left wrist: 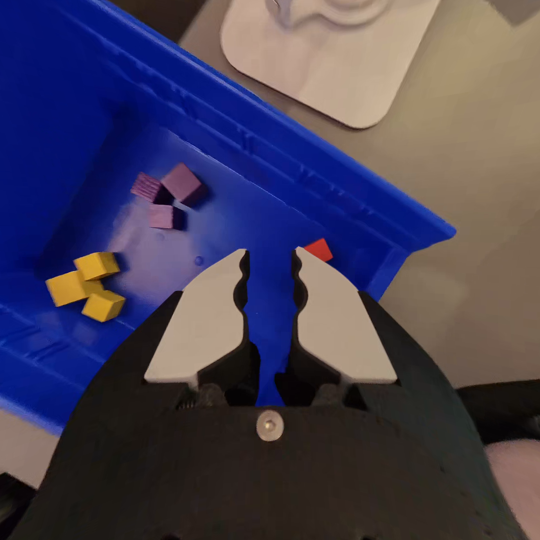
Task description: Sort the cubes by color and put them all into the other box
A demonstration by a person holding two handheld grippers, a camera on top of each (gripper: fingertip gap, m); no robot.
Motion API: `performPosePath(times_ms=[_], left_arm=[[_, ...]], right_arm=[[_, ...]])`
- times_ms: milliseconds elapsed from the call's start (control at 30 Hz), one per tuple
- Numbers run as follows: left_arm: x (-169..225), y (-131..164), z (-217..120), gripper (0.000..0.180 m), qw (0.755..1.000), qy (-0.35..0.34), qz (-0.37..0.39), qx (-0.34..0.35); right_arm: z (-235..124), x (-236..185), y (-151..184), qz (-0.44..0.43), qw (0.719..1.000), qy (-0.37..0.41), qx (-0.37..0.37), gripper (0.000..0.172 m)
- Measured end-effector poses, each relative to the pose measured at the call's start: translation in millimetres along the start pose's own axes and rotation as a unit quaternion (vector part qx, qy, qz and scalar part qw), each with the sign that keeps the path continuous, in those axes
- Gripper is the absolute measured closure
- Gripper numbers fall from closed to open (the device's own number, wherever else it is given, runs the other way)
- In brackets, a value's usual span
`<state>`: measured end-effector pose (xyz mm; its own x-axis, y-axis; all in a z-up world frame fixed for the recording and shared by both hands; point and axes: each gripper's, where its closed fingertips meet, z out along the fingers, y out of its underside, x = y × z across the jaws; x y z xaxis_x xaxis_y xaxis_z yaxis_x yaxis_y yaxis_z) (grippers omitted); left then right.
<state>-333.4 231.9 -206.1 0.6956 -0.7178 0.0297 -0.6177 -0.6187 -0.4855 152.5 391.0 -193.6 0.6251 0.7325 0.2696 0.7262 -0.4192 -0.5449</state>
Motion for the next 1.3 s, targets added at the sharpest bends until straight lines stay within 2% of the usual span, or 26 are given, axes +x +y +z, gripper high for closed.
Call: performPosePath(times_ms=[33, 167, 300, 433, 500, 667, 800, 900, 967, 1067, 1133, 1233, 1300], left_arm=[[4, 4, 6, 0.153, 1.000, 0.014, 0.004, -0.014], [26, 15, 26, 0.148, 0.995, 0.080, -0.006, -0.066], [41, 25, 44, 0.146, 0.985, 0.114, -0.028, -0.124], [43, 35, 60, 0.145, 0.976, 0.115, -0.057, -0.175], [43, 40, 64, 0.150, 0.972, 0.113, -0.064, -0.198], [44, 39, 64, 0.158, 0.973, 0.125, -0.060, -0.185], [29, 30, 51, 0.158, 0.983, 0.098, -0.070, -0.136], [14, 13, 26, 0.158, 0.992, 0.070, -0.084, -0.062], [11, -3, 1, 0.158, 0.995, 0.060, -0.085, 0.006], [15, -31, -46, 0.158, 0.990, 0.047, -0.072, 0.112], [28, -50, -77, 0.158, 0.982, 0.047, -0.046, 0.175], [61, -83, -111, 0.158, 0.964, 0.068, 0.004, 0.255], [89, -107, -121, 0.158, 0.949, 0.100, 0.036, 0.295]], right_arm=[[0, -1, 0, -0.002, 1.000, 0.000, 0.000, 0.135], [0, -1, -1, -0.003, 1.000, 0.000, 0.001, 0.136], [-1, -3, -3, -0.006, 1.000, 0.000, 0.002, 0.136], [-2, -3, -4, -0.009, 1.000, 0.002, 0.003, 0.136], [-3, -3, -5, -0.009, 1.000, 0.003, 0.005, 0.136], [-7, -2, -7, -0.011, 1.000, 0.009, 0.008, 0.136], [-20, 2, -19, -0.019, 0.999, 0.031, 0.038, 0.139], [-41, 4, -38, -0.033, 0.994, 0.053, 0.090, 0.138], [-64, 3, -59, -0.057, 0.984, 0.077, 0.150, 0.137], [-113, -11, -96, -0.100, 0.953, 0.099, 0.268, 0.138], [-148, -29, -116, -0.133, 0.923, 0.109, 0.344, 0.139], [-188, -67, -137, -0.190, 0.880, 0.104, 0.422, 0.138], [-205, -102, -148, -0.230, 0.851, 0.081, 0.465, 0.138]])
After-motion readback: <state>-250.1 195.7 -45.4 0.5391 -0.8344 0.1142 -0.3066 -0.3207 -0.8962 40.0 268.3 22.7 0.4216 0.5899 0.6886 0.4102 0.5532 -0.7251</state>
